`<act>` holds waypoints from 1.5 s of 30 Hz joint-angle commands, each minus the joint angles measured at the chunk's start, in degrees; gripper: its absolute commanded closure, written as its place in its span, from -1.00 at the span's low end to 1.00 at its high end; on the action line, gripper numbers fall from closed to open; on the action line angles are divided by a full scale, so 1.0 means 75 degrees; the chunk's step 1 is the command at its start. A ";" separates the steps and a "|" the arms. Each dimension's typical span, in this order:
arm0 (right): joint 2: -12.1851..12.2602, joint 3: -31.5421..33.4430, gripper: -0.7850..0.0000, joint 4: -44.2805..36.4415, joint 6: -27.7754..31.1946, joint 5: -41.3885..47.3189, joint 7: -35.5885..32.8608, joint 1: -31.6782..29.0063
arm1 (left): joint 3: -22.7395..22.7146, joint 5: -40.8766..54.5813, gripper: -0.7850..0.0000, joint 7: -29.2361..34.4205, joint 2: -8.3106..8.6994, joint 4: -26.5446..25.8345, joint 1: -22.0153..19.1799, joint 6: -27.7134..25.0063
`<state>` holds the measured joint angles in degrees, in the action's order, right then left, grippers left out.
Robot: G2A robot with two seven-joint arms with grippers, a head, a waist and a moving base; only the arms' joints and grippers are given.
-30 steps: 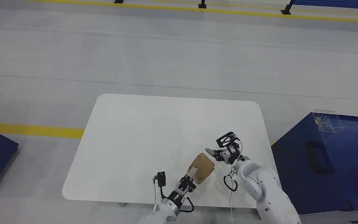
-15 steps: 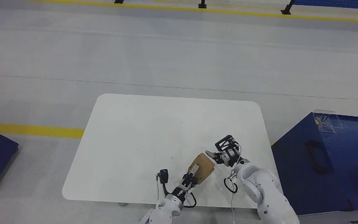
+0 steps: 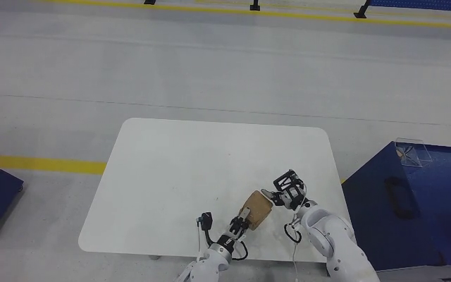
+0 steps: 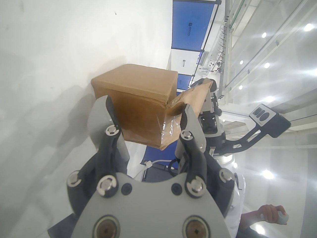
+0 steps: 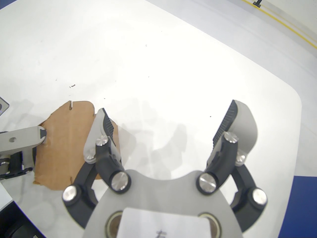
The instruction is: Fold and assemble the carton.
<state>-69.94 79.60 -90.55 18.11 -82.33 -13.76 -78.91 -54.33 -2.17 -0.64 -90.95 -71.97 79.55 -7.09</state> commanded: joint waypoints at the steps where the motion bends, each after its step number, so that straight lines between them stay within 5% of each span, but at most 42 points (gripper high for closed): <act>1: 0.0003 -0.0028 -1.00 0.0018 0.0007 -0.0033 -0.0004 0.0006 | 0.0002 -0.0017 -0.11 -0.0014 0.0000 0.0003 0.0003 -0.0012; 45: 0.0009 -0.0432 -1.00 0.0644 -0.0059 -0.0234 -0.0061 0.0331 | 0.0142 -0.0152 -0.07 -0.0301 -0.0083 0.0227 -0.0135 0.0080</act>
<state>-69.88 76.38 -85.72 17.60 -84.07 -14.23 -76.43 -53.25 -3.32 -2.81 -91.56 -70.30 78.54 -6.52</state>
